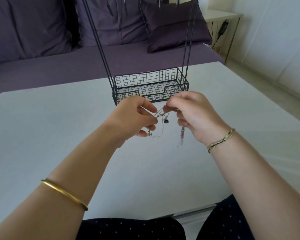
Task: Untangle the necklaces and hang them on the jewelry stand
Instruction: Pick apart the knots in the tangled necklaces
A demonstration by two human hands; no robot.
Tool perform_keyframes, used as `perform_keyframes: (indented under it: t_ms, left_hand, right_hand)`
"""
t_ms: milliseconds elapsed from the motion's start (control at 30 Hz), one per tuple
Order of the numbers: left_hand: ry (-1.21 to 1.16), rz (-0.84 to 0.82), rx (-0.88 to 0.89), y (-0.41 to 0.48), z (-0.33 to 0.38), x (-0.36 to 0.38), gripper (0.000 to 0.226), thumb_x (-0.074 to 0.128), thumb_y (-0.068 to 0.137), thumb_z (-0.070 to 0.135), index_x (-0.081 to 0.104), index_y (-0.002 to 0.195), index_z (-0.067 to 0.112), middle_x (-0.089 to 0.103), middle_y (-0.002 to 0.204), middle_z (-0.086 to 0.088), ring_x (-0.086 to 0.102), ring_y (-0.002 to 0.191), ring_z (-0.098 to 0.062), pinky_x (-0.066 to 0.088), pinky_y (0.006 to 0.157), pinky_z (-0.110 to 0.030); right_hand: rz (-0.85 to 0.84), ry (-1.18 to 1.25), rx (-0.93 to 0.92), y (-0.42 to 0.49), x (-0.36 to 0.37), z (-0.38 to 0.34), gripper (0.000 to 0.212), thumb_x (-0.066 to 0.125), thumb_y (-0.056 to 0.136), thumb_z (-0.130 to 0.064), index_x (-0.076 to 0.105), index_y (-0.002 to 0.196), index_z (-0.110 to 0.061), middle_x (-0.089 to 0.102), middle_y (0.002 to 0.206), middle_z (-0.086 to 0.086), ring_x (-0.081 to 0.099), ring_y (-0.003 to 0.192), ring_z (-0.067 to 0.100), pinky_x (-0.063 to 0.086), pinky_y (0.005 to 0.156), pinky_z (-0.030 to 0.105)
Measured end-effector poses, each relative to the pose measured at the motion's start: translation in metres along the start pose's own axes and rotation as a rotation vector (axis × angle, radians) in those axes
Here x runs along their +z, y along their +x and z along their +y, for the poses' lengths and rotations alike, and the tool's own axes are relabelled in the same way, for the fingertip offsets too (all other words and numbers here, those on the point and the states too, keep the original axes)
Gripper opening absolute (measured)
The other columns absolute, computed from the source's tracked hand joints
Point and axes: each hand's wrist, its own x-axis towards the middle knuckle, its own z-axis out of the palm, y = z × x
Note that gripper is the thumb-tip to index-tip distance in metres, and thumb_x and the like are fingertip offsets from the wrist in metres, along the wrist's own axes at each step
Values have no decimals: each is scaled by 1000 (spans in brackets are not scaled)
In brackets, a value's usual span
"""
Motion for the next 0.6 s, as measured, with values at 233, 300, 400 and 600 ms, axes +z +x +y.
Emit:
perform_keyframes:
  t_ms: [233, 300, 400, 600]
  left_hand:
    - [13, 12, -26, 0, -1, -1, 15, 63, 84, -3, 62, 90, 11, 69, 74, -5, 65, 55, -3, 44, 43, -14]
    - [26, 12, -32, 1, -2, -1, 15, 63, 84, -2, 62, 91, 12, 69, 75, -5, 66, 56, -3, 44, 43, -14]
    - [52, 1, -49, 1, -3, -1, 15, 62, 85, -2, 62, 91, 11, 70, 77, -7, 67, 58, -5, 46, 44, -15]
    - [-6, -15, -104, 2, -2, 0, 13, 53, 89, 0, 63, 87, 8, 68, 75, -7, 65, 59, -12, 53, 65, -26]
  right_hand:
    - [14, 32, -14, 3, -6, 3, 14, 56, 85, -5, 60, 73, -10, 58, 66, 0, 34, 34, 2, 29, 39, 18]
    - [15, 25, -13, 4, -6, 4, 16, 56, 85, -4, 60, 71, -11, 56, 65, 0, 33, 34, 2, 28, 38, 18]
    - [8, 40, -14, 4, -6, 4, 16, 57, 85, -4, 60, 71, -11, 55, 65, 0, 32, 34, 3, 27, 38, 18]
    - [-55, 30, -44, 2, -5, 2, 15, 57, 87, -8, 59, 73, -13, 64, 76, 0, 33, 37, 4, 29, 38, 17]
